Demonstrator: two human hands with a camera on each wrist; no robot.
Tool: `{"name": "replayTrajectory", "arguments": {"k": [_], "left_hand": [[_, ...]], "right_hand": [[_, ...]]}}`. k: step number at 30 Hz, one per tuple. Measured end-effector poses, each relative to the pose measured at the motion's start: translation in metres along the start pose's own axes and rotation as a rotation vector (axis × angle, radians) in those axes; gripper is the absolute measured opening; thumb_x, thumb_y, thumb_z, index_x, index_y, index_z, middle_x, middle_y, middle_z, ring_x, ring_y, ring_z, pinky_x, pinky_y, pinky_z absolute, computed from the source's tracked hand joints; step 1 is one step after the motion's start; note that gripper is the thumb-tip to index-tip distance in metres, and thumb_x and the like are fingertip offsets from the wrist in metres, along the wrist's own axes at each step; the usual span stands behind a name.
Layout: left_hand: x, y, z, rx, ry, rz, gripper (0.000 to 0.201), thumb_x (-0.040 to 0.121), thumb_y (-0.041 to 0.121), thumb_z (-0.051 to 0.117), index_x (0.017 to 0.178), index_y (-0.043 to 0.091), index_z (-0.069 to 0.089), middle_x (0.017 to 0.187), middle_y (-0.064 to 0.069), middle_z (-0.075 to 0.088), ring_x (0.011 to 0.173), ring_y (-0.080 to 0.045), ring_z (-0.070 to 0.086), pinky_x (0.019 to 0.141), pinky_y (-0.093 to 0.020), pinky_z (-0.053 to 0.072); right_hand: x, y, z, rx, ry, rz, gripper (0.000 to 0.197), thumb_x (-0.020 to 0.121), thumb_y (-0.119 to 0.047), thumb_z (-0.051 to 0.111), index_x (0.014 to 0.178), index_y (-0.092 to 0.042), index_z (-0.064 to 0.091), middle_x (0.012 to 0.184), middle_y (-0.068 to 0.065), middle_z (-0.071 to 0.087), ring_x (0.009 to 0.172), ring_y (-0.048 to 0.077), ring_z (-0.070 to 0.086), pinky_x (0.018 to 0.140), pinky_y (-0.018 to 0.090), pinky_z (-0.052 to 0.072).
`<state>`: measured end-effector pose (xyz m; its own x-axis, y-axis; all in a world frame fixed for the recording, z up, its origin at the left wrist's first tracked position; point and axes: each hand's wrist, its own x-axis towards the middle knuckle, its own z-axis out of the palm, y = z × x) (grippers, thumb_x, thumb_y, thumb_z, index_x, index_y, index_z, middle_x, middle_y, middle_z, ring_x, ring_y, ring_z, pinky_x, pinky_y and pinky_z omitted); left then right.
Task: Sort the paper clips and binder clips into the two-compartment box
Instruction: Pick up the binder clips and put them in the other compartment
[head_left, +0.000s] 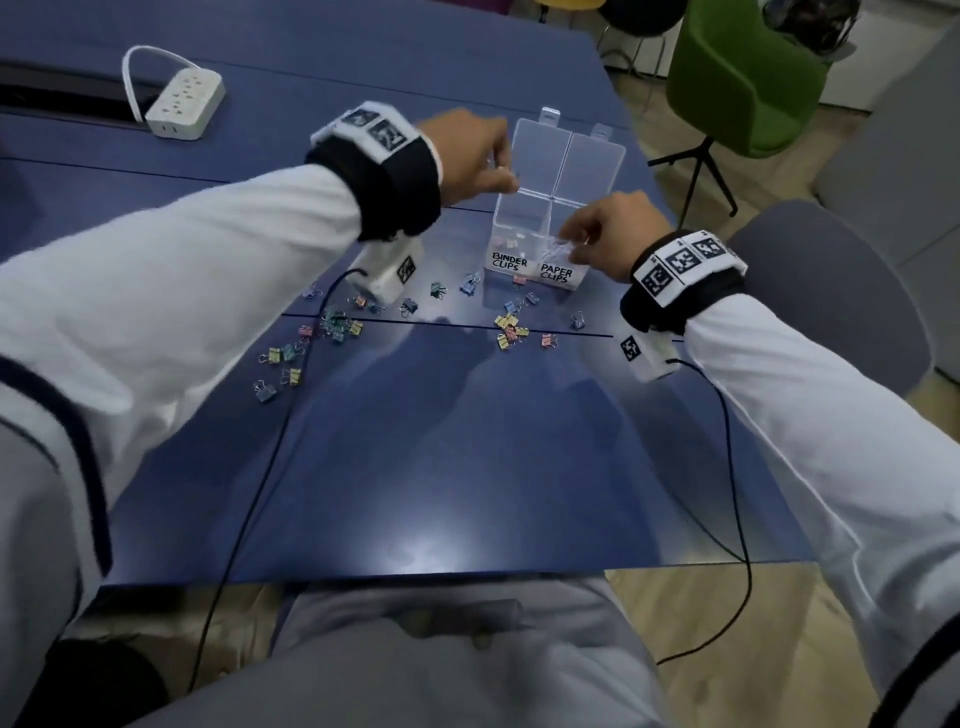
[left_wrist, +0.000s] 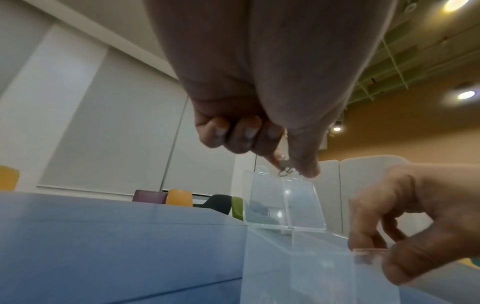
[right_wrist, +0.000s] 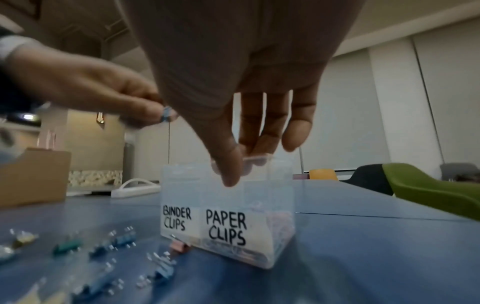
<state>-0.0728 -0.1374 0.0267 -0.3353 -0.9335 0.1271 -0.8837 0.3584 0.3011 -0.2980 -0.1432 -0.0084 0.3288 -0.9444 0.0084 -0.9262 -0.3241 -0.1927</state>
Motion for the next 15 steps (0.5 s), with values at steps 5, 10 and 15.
{"name": "replayTrajectory", "arguments": {"k": [5, 10, 15], "left_hand": [[0.038, 0.028, 0.012, 0.064, -0.087, -0.031, 0.031, 0.087, 0.037, 0.065, 0.105, 0.012, 0.065, 0.110, -0.010, 0.067, 0.104, -0.029, 0.060, 0.076, -0.027, 0.037], [0.048, 0.036, 0.027, 0.119, -0.199, -0.044, 0.029, 0.082, 0.030, 0.072, 0.103, 0.010, 0.069, 0.109, -0.012, 0.068, 0.102, -0.029, 0.062, 0.076, -0.026, 0.038], [0.035, 0.027, 0.022, 0.043, -0.141, 0.003, 0.032, 0.087, 0.032, 0.065, 0.115, 0.018, 0.067, 0.111, -0.009, 0.070, 0.104, -0.027, 0.063, 0.089, -0.028, 0.043]], "right_hand": [[-0.001, 0.008, 0.002, -0.007, 0.056, -0.035, 0.031, 0.081, -0.018, 0.072, 0.110, -0.029, 0.072, 0.107, 0.000, 0.072, 0.101, 0.020, 0.066, 0.089, 0.029, 0.051], [-0.009, 0.014, 0.003, 0.054, 0.190, -0.131, 0.028, 0.079, -0.022, 0.070, 0.107, -0.025, 0.070, 0.096, 0.000, 0.068, 0.094, 0.024, 0.060, 0.087, 0.033, 0.048], [-0.030, 0.018, 0.010, 0.080, 0.089, -0.038, 0.012, 0.072, -0.023, 0.068, 0.081, -0.030, 0.066, 0.070, -0.013, 0.058, 0.077, 0.014, 0.059, 0.075, 0.031, 0.053]]}}
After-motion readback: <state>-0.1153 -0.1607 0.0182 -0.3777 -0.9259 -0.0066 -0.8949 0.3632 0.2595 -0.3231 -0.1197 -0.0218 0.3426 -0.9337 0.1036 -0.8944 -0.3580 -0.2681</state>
